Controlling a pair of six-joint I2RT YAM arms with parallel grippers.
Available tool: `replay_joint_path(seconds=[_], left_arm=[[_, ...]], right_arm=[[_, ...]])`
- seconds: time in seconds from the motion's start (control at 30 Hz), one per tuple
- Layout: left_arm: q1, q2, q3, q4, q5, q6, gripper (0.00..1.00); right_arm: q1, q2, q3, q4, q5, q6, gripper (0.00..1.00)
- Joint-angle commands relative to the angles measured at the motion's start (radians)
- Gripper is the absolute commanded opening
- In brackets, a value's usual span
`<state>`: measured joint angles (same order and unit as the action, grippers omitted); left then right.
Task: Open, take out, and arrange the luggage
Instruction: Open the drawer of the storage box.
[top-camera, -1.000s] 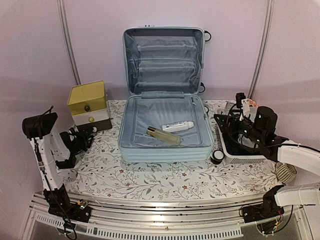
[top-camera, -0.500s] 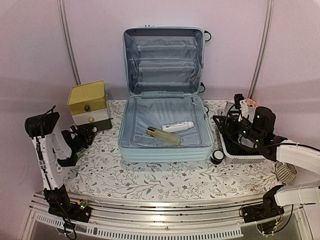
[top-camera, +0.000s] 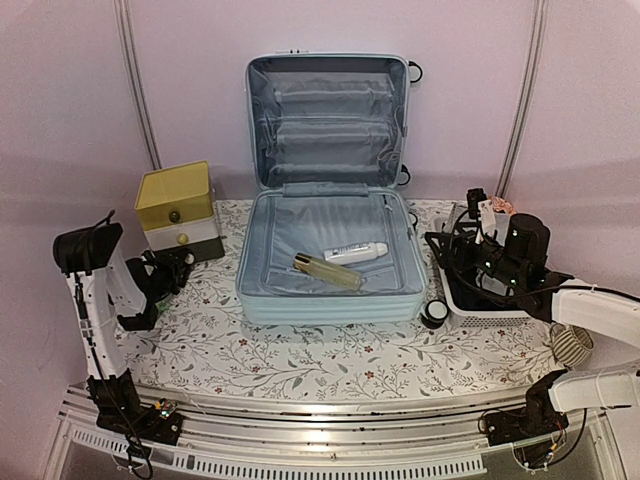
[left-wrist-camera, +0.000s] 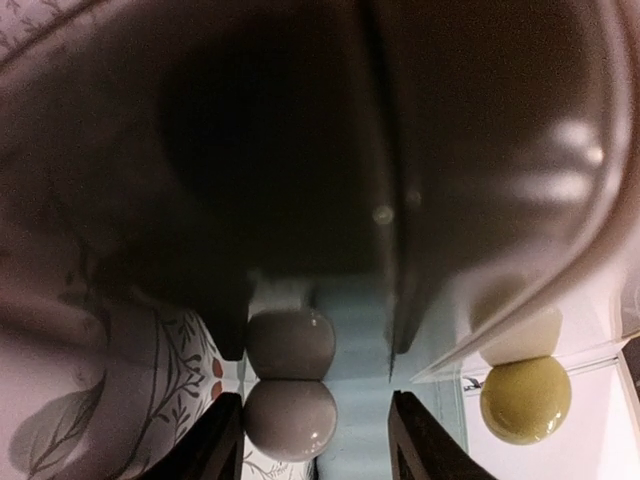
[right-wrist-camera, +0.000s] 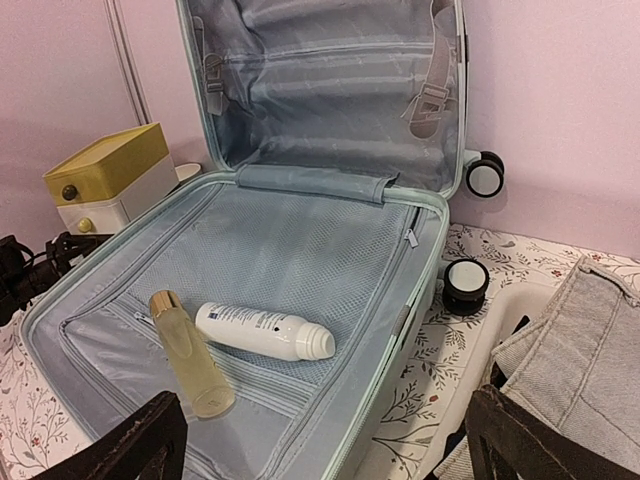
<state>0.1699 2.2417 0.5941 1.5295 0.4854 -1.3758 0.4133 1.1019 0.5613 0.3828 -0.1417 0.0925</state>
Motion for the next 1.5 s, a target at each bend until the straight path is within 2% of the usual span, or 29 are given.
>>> replay_joint_path(seconds=[0.0, 0.13, 0.6, 0.8, 1.47], left_arm=[[-0.042, 0.03, 0.018, -0.094, -0.026, -0.002, 0.51], [-0.054, 0.024, 0.029, -0.131, -0.037, -0.015, 0.51], [-0.075, 0.035, 0.046, -0.149, -0.059, -0.045, 0.39], [-0.075, 0.034, 0.039, -0.134, -0.057, -0.046, 0.28], [-0.118, -0.012, -0.179, 0.031, -0.097, -0.068, 0.27]], right_arm=[[0.004, 0.007, 0.015, 0.021, -0.007, -0.008, 0.99], [0.004, 0.004, 0.012, 0.019, -0.003, -0.008, 0.99], [0.004, -0.001, 0.01, 0.013, -0.002, -0.007, 0.99], [0.004, -0.009, 0.011, 0.008, 0.0, -0.007, 0.99], [0.004, -0.02, 0.006, 0.003, -0.007, 0.004, 0.99]])
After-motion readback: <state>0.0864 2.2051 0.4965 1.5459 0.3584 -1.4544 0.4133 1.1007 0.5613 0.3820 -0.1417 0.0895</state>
